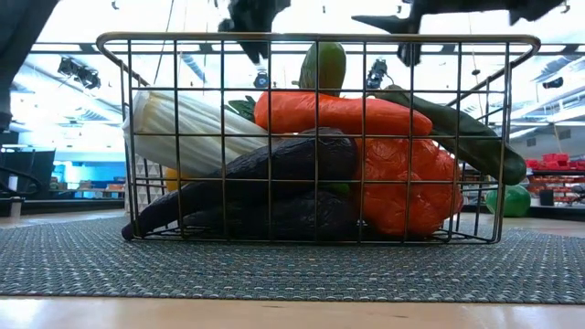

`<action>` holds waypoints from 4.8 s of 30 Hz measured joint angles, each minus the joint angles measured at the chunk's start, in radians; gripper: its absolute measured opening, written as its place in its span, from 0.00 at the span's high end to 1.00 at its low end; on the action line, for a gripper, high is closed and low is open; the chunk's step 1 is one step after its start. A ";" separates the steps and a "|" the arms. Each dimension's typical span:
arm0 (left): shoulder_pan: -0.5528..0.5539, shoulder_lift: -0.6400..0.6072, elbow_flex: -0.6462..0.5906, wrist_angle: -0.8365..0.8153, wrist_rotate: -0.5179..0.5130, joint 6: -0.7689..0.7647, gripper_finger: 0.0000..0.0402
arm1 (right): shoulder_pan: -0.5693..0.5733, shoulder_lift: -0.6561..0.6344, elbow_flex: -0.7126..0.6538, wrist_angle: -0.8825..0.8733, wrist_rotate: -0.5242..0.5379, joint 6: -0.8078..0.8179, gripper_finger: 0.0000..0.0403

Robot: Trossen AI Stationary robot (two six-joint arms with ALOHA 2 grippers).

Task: Build produce basket
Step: Put the green lime into the gold wire basket

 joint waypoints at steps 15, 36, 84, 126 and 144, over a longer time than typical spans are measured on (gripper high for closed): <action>0.345 0.020 -0.001 0.178 0.226 0.288 0.20 | -0.507 0.006 0.405 -1.036 0.053 -0.277 0.31; 0.394 0.020 -0.001 0.239 0.226 0.335 0.12 | -0.868 0.197 0.336 -1.563 0.050 0.061 0.02; 0.353 0.020 -0.001 0.147 0.226 0.322 0.12 | -0.969 0.402 0.129 -1.383 0.271 0.375 0.01; 0.241 0.019 0.000 0.028 0.226 -0.007 0.12 | -0.691 0.219 0.308 -1.286 -0.140 0.075 0.33; -0.009 0.019 0.000 -0.029 0.182 -0.431 0.12 | -0.255 0.030 0.354 -1.046 -0.390 -0.001 0.32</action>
